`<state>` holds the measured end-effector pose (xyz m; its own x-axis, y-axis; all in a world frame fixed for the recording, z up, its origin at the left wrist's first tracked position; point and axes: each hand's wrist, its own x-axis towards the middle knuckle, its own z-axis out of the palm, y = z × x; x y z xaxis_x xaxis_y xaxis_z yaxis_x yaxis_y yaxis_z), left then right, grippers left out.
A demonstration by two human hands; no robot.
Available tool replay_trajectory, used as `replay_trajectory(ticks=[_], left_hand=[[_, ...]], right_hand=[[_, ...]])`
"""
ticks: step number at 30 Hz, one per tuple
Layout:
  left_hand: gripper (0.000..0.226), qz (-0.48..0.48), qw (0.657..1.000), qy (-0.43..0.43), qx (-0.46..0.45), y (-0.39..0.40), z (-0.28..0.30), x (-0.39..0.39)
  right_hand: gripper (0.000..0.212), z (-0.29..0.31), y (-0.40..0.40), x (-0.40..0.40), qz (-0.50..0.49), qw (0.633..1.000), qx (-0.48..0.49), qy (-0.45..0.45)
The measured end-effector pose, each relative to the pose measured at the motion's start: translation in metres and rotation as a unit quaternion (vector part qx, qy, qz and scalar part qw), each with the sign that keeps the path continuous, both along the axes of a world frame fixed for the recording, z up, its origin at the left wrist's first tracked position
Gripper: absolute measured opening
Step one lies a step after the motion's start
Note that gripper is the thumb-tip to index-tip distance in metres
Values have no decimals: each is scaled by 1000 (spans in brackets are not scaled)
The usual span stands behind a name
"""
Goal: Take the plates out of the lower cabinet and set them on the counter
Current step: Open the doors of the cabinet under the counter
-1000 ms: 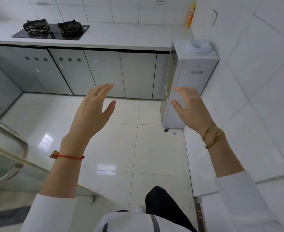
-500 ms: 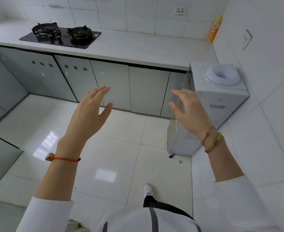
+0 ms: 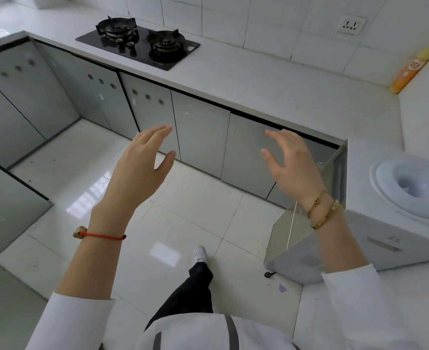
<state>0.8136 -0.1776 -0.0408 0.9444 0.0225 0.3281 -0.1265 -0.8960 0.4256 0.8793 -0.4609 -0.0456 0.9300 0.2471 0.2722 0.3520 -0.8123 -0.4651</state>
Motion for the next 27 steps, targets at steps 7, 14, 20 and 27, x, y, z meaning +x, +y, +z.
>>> replay_trajectory(ticks=[7, 14, 20, 27], left_hand=[[49, 12, 1000, 14, -2, 26, -13, 111], [50, 7, 1000, 15, 13, 63, 1, 237], [49, -9, 999, 32, 5, 80, 6, 315], [49, -13, 998, 56, 5, 87, -3, 370]], right_hand=[[45, -14, 31, 111, 20, 1000, 2, 13], [44, -4, 72, 235, 17, 1000, 17, 12], [42, -9, 93, 305, -1, 1000, 21, 14], [42, -20, 97, 357, -2, 999, 16, 32]])
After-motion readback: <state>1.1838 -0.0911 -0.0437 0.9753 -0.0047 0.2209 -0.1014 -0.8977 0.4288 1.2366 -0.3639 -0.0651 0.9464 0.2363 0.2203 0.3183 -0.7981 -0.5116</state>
